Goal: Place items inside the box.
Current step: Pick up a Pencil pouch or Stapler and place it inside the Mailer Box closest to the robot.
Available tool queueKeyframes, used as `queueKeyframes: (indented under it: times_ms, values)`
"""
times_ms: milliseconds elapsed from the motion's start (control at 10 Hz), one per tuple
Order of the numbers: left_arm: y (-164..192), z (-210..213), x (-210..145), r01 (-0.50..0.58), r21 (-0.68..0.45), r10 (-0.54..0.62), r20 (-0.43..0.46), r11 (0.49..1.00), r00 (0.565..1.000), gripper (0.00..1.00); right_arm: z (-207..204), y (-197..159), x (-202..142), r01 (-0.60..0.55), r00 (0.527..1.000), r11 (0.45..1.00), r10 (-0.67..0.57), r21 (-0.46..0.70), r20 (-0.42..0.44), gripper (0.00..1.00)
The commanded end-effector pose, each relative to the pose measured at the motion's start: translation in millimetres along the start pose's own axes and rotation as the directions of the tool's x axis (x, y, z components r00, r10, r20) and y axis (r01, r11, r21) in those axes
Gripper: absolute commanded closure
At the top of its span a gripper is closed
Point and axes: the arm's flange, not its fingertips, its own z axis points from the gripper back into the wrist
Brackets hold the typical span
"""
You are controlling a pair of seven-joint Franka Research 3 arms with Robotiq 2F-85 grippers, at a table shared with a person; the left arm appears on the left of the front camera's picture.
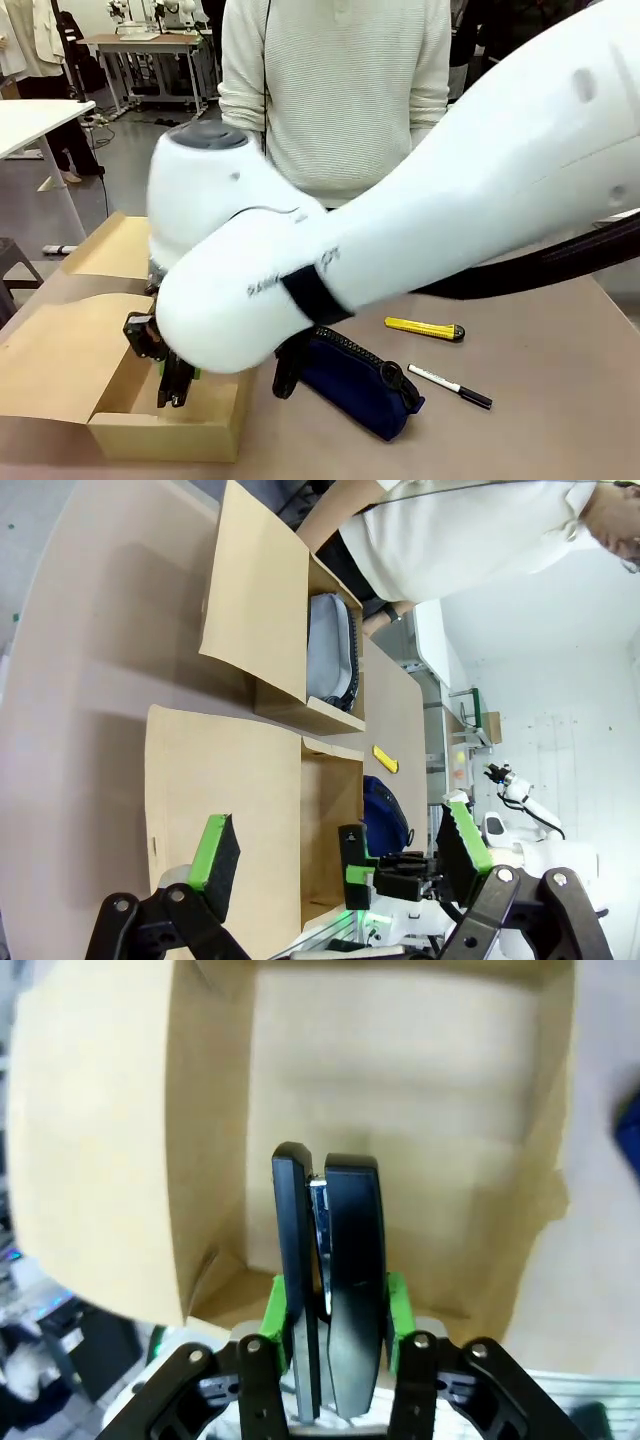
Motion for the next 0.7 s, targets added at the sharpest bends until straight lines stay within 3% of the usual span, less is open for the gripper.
queueKeyframes:
  times_ms: [0,100,300,500,600]
  values:
    - [1,-1,0,0.018,-0.018,-0.018,0.01,1.0,1.0,0.0,22,-17,6,0.002,0.998,0.999,0.001,0.048,-0.063,0.58]
    - [1,-1,0,0.018,-0.018,-0.018,0.01,1.0,1.0,0.0,0,0,0,0.0,1.0,1.0,0.0,0.0,0.0,0.58]
    - [1,-1,0,0.018,-0.018,-0.018,0.01,1.0,1.0,0.0,-12,12,4,0.03,0.997,0.999,-0.031,0.022,0.072,0.58]
    - [1,-1,0,0.018,-0.018,-0.018,0.01,1.0,1.0,0.0,-19,19,16,0.051,0.993,0.997,-0.057,0.063,0.104,0.58]
    - [1,-1,0,0.018,-0.018,-0.018,0.01,1.0,1.0,0.0,-28,23,23,0.07,0.995,0.996,-0.073,0.052,0.07,0.58]
